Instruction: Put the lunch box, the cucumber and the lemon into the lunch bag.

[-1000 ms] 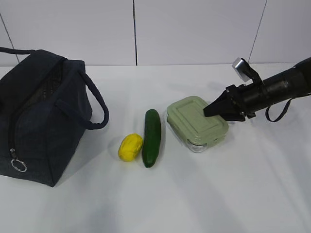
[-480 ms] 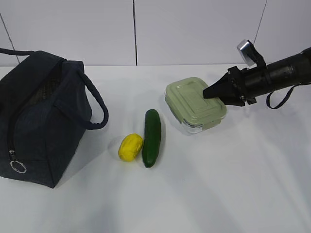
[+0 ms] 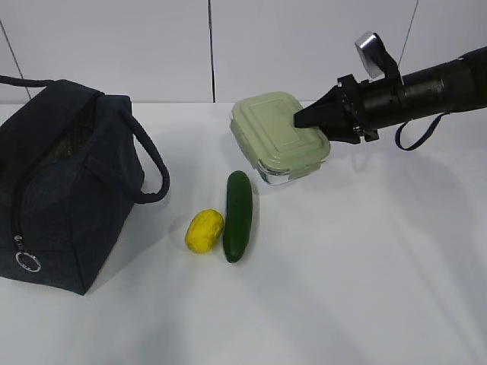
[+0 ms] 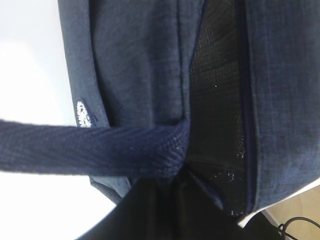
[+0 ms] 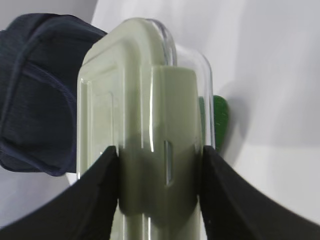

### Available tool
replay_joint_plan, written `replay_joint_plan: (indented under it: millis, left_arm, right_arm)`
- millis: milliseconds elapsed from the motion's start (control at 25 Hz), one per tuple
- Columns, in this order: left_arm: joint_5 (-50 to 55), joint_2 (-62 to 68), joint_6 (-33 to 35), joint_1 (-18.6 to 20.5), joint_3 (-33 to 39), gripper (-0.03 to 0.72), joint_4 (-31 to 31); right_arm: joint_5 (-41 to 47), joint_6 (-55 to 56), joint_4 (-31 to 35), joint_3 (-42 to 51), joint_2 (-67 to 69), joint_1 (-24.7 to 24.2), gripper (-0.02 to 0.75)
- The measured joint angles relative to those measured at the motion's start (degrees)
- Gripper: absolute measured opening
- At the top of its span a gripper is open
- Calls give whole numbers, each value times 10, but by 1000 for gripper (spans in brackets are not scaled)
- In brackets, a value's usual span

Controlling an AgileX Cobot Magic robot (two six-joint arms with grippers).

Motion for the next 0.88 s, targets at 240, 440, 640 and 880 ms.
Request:
replay_joint_plan:
  millis: [240,440,640,880]
  left_arm:
    - [2,0,0,-7,-11,-6,1]
    - [6,0,-9,-42,-40,-7,11]
    - [11,0,-44,-73,-63,-7,49]
    - [13,3,-65,-95,-64,-7,60]
  right_arm:
    - [1,2,18,0,-10,23,352]
    - [2,6,31,0,-24,32,352]
    - [2,16,35,-12,-40,40,351]
    - [5,35,35,-42,-51,60,351]
